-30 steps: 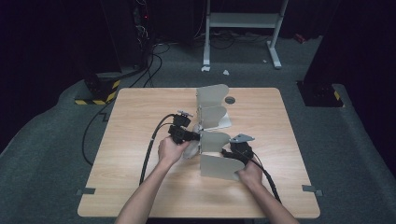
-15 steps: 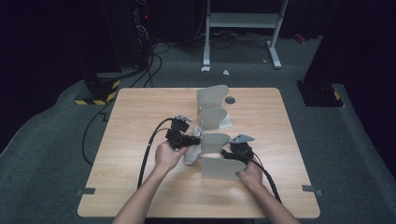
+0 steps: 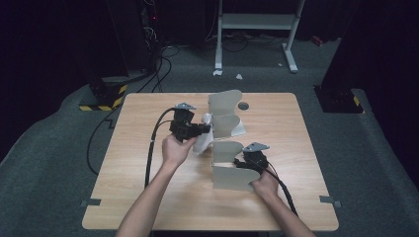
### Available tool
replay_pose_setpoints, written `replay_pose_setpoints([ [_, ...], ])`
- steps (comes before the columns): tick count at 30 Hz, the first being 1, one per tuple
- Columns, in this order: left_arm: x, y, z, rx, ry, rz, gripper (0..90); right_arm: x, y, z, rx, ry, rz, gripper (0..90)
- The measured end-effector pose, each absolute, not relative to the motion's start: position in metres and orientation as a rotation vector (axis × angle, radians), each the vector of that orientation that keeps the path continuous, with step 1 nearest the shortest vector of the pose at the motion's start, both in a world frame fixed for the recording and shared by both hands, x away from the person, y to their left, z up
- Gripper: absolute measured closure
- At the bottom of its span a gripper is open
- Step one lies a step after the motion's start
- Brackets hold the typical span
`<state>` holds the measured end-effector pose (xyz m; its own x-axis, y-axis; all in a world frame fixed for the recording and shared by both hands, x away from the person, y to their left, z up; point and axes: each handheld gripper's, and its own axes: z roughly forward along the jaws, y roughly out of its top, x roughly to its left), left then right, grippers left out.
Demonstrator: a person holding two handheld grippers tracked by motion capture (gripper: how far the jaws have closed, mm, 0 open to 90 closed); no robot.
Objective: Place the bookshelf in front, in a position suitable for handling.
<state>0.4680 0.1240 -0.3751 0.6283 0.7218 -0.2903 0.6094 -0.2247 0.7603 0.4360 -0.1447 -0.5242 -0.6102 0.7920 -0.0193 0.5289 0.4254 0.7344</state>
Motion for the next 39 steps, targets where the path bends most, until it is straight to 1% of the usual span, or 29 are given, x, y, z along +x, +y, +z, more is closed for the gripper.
replay_pose_setpoints([
  [4,0.48,0.116,-0.381,1.939,1.077,0.155,82.9,0.436,-0.145,-0.524,1.13,2.322,1.002,46.1],
  [13,0.497,0.108,-0.415,2.054,1.164,0.126,83.0,0.436,-0.145,-0.524,1.13,2.322,1.003,46.1],
  [16,0.499,0.111,-0.417,2.029,1.177,0.104,83.0,0.436,-0.145,-0.524,1.13,2.322,1.003,46.1],
  [18,0.497,0.119,-0.408,1.952,1.151,0.133,83.2,0.436,-0.145,-0.524,1.13,2.322,1.003,46.1],
  [19,0.496,0.123,-0.403,1.904,1.142,0.123,83.2,0.436,-0.145,-0.524,1.129,2.322,1.003,46.0],
  [22,0.501,0.128,-0.391,1.898,1.144,0.147,83.1,0.436,-0.145,-0.524,1.129,2.322,1.003,46.0],
  [25,0.508,0.128,-0.392,1.886,1.165,0.153,83.0,0.436,-0.145,-0.524,1.128,2.322,1.002,46.0],
  [27,0.512,0.124,-0.397,1.9,1.177,0.142,83.0,0.436,-0.145,-0.524,1.127,2.322,1.002,46.0],
  [30,0.515,0.114,-0.408,1.959,1.183,0.161,83.1,0.436,-0.145,-0.524,1.128,2.323,1.003,46.0],
  [34,0.52,0.112,-0.423,2.005,1.218,0.153,83.1,0.436,-0.145,-0.524,1.128,2.323,1.003,46.0],
  [39,0.524,0.106,-0.46,2.083,1.277,0.098,83.1,0.436,-0.145,-0.524,1.128,2.322,1.002,46.0],
])
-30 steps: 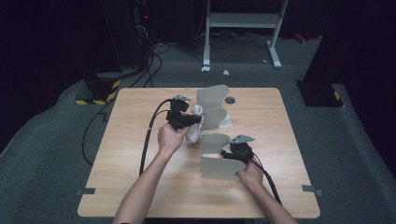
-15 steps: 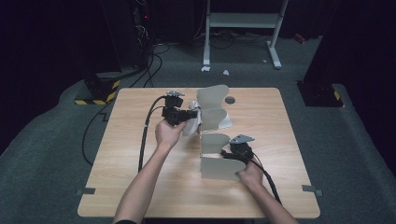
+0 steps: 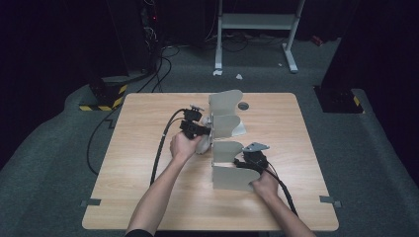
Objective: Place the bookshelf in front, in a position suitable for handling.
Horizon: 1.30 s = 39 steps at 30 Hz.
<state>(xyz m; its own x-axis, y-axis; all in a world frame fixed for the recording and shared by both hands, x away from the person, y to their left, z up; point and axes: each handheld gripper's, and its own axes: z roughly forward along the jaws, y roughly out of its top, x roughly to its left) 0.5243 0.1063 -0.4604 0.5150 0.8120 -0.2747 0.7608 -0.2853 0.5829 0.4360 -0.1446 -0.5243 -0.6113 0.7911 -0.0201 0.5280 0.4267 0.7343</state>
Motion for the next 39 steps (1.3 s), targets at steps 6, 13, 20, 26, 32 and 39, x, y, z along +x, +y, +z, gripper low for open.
replay_pose_setpoints([
  [6,0.531,0.112,-0.475,2.039,1.324,0.026,82.9,0.436,-0.145,-0.524,1.127,2.323,1.002,46.0],
  [13,0.528,0.119,-0.434,1.976,1.251,0.094,82.9,0.436,-0.145,-0.524,1.128,2.323,1.003,46.0],
  [20,0.532,0.125,-0.391,1.901,1.199,0.183,83.0,0.436,-0.145,-0.524,1.128,2.323,1.003,46.0],
  [26,0.545,0.122,-0.403,1.935,1.247,0.169,83.0,0.436,-0.145,-0.524,1.13,2.323,1.003,46.0],
  [32,0.551,0.111,-0.437,2.036,1.299,0.099,83.0,0.436,-0.145,-0.524,1.131,2.324,1.003,46.0],
  [39,0.553,0.117,-0.446,2.022,1.339,0.105,83.1,0.436,-0.145,-0.524,1.129,2.325,1.004,45.7],
])
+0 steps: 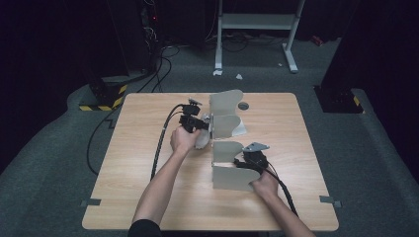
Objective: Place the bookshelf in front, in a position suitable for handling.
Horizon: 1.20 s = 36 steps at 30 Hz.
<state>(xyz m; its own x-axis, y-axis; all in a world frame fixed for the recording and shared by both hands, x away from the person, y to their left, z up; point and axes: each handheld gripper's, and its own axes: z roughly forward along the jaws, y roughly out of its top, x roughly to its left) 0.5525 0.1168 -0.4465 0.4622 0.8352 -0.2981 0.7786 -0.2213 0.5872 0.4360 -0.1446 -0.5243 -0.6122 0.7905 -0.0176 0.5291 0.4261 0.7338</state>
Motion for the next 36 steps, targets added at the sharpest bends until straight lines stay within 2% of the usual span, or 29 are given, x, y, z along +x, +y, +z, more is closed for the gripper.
replay_pose_setpoints([
  [12,0.549,0.117,-0.376,1.984,1.197,0.228,83.1,0.436,-0.144,-0.524,1.128,2.326,1.005,45.5],
  [15,0.556,0.118,-0.379,1.943,1.214,0.205,83.1,0.436,-0.144,-0.524,1.127,2.326,1.004,45.4],
  [20,0.566,0.117,-0.408,1.956,1.271,0.139,83.0,0.436,-0.144,-0.524,1.128,2.327,1.005,45.3],
  [24,0.565,0.111,-0.427,2.078,1.303,0.157,83.0,0.436,-0.144,-0.524,1.129,2.327,1.005,45.0],
  [26,0.564,0.112,-0.433,2.062,1.299,0.147,83.0,0.436,-0.144,-0.524,1.129,2.327,1.006,45.0],
  [36,0.57,0.124,-0.409,1.879,1.258,0.213,83.0,0.436,-0.144,-0.524,1.128,2.327,1.006,45.0],
])
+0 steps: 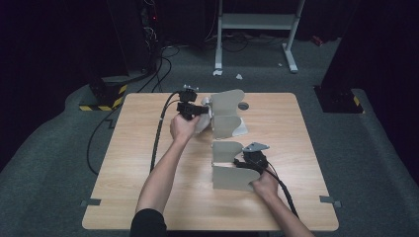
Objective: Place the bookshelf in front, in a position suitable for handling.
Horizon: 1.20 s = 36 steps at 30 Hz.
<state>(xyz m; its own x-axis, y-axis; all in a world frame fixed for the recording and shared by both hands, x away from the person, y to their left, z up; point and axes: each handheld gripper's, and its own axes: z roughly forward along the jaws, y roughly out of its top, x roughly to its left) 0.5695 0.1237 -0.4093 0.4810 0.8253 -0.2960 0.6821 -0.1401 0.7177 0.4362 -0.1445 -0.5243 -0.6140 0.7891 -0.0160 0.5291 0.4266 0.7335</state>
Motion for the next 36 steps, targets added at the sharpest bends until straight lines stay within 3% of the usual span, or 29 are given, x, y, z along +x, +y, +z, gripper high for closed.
replay_pose_setpoints([
  [4,0.577,0.116,-0.42,1.957,1.272,0.196,83.0,0.436,-0.144,-0.524,1.13,2.327,1.006,45.0],
  [12,0.577,0.103,-0.476,2.118,1.334,0.089,82.9,0.436,-0.144,-0.524,1.13,2.327,1.006,45.0],
  [16,0.572,0.101,-0.492,2.105,1.341,0.033,82.8,0.436,-0.144,-0.524,1.128,2.327,1.005,45.0],
  [36,0.504,0.109,-0.495,2.152,1.165,-0.057,82.4,0.436,-0.144,-0.524,1.129,2.325,1.004,45.0],
])
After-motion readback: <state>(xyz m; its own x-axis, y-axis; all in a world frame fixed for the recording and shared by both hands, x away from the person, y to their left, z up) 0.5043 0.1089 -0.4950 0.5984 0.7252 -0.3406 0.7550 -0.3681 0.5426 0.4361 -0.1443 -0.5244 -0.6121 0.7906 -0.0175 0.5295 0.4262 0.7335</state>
